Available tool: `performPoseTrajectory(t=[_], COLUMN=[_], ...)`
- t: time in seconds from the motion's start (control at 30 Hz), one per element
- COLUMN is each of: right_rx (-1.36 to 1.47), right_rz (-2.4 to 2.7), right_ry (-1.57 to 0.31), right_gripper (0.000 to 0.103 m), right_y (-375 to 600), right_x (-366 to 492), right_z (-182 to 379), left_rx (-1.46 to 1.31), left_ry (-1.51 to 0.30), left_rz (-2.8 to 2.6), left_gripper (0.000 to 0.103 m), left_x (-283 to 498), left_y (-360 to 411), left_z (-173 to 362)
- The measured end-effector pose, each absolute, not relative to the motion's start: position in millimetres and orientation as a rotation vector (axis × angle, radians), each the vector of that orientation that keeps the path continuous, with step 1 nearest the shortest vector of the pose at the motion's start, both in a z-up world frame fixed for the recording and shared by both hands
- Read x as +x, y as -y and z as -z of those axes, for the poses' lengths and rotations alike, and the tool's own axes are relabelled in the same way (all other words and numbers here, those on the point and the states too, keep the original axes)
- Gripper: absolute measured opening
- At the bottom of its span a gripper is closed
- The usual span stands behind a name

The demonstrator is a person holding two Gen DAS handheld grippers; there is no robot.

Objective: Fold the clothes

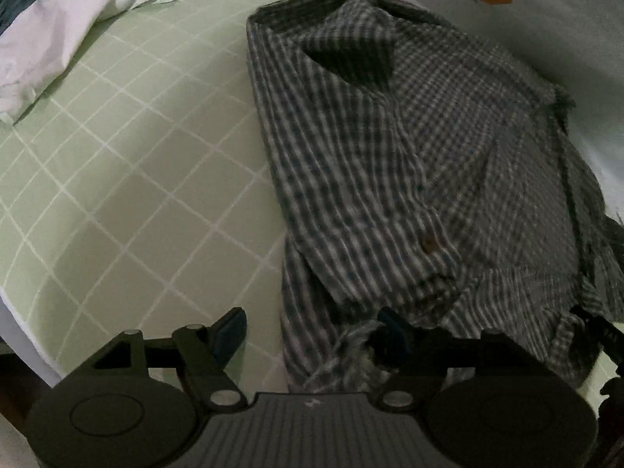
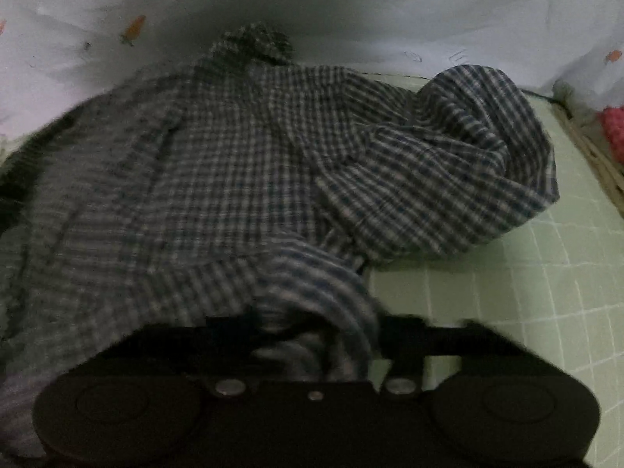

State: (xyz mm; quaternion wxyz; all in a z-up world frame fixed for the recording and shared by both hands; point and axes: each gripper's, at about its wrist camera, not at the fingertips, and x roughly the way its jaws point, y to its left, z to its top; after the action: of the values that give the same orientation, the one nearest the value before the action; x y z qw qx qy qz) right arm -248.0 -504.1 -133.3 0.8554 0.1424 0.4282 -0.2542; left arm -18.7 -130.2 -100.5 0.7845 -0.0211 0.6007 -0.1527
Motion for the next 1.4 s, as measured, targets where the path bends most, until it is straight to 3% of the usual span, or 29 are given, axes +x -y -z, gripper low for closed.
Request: performPoseTrajectory(t=[0.03, 0.1, 0.17, 0.53, 0.67, 0.7, 0.73, 0.77, 0.87, 1.0, 1.07, 1.4], right_rx=[0.296, 0.29, 0.291, 0.357, 0.322, 0.319, 0.318, 0.338, 0.411, 0.48, 0.533, 0.603], right_rz=[0.537, 0.549, 0.56, 0.555, 0.56, 0.557, 0.554, 0.542, 0.526, 0.547, 0.579, 0.717], right_ry=[-0.88, -0.836, -0.795, -0.722, -0.88, -0.885, -0.886, -0.861, -0.778, -0.661, -0.622, -0.669], right_gripper=[0.027, 0.02, 0.016, 0.017, 0.032, 0.035, 0.045, 0.052, 0.064, 0.074, 0.08, 0.08], right_y=[500.9, 495.8, 490.2, 462.7, 456.9, 455.8, 454.8, 456.0, 461.5, 459.1, 457.9, 435.3], right_x=[-250.7, -260.8, -273.9, -372.8, -378.8, -381.3, -384.1, -388.8, -397.9, -399.0, -397.2, -387.6], right_z=[128.3, 117.1, 107.3, 93.8, 114.5, 114.9, 114.7, 111.2, 98.2, 88.9, 85.5, 92.5], left_rx=[-0.042, -0.032, -0.015, 0.02, 0.026, 0.022, 0.018, 0.014, -0.001, 0.063, 0.117, 0.223], left_ry=[-1.288, -1.275, -1.262, -1.028, -1.085, -1.092, -1.099, -1.095, -1.074, -1.069, -1.084, -1.128], left_rz=[0.341, 0.361, 0.369, 0.249, 0.182, 0.178, 0.175, 0.187, 0.24, 0.368, 0.431, 0.666], left_gripper=[0.054, 0.022, 0.007, 0.005, 0.017, 0.028, 0.034, 0.045, 0.063, 0.076, 0.078, 0.077], left_x=[-22.6, -30.6, -38.1, -61.6, -64.0, -66.7, -69.4, -71.4, -76.6, -71.9, -65.3, -55.4], left_y=[129.7, 128.7, 127.8, 82.8, 70.1, 67.1, 64.0, 63.0, 62.4, 77.9, 92.1, 140.9], left_z=[99.0, 96.1, 94.1, 48.2, 59.8, 61.1, 62.4, 61.7, 57.3, 58.9, 63.1, 87.6])
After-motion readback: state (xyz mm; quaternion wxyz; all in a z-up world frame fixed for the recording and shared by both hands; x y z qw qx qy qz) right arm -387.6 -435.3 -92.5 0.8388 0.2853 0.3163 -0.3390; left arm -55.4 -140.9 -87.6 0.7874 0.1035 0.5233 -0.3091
